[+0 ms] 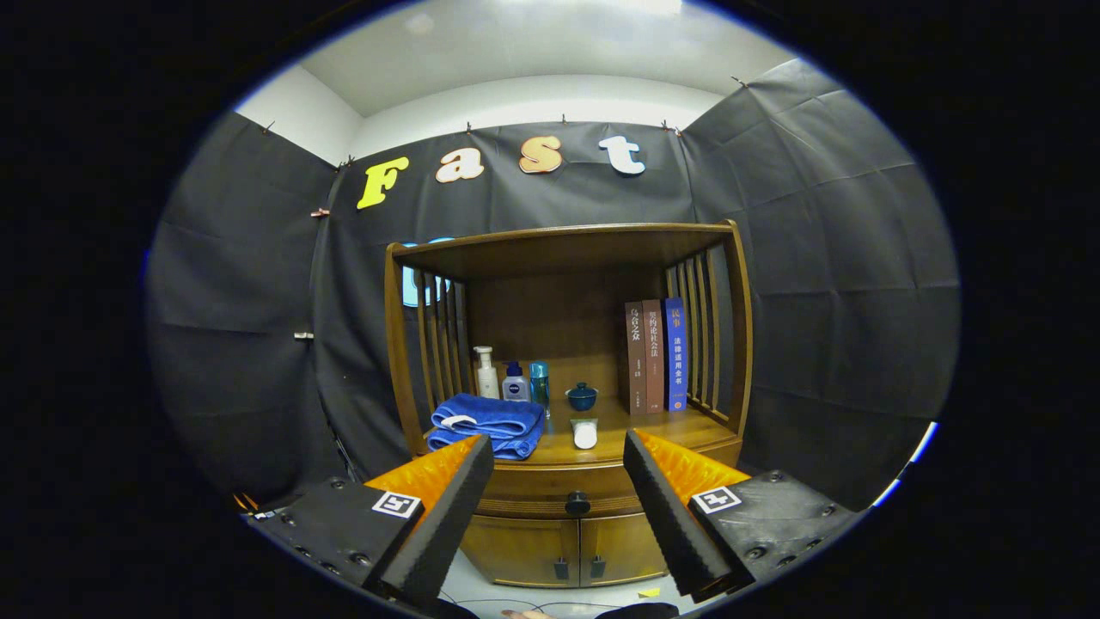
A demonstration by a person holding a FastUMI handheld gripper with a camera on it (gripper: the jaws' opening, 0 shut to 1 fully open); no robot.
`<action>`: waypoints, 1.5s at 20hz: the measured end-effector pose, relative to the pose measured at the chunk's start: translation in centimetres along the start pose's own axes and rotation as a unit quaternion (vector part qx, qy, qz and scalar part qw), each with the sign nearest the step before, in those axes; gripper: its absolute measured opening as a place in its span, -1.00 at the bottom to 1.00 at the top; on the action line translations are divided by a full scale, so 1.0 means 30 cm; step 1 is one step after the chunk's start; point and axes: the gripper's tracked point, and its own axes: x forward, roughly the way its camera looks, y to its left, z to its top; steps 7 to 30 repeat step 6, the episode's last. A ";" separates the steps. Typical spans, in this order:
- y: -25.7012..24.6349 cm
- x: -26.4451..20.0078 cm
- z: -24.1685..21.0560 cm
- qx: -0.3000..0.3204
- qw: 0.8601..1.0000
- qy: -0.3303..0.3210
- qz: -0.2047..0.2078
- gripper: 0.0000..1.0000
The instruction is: Pull open the drawer, take out the items inside it, and place them on the countertop above the cabinet.
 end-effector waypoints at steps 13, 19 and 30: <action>0.009 -0.003 0.001 -0.002 1.000 0.002 0.003 0.97; 0.009 -0.003 0.001 -0.002 1.000 0.002 0.003 0.97; 0.009 -0.003 0.001 -0.002 1.000 0.002 0.003 0.97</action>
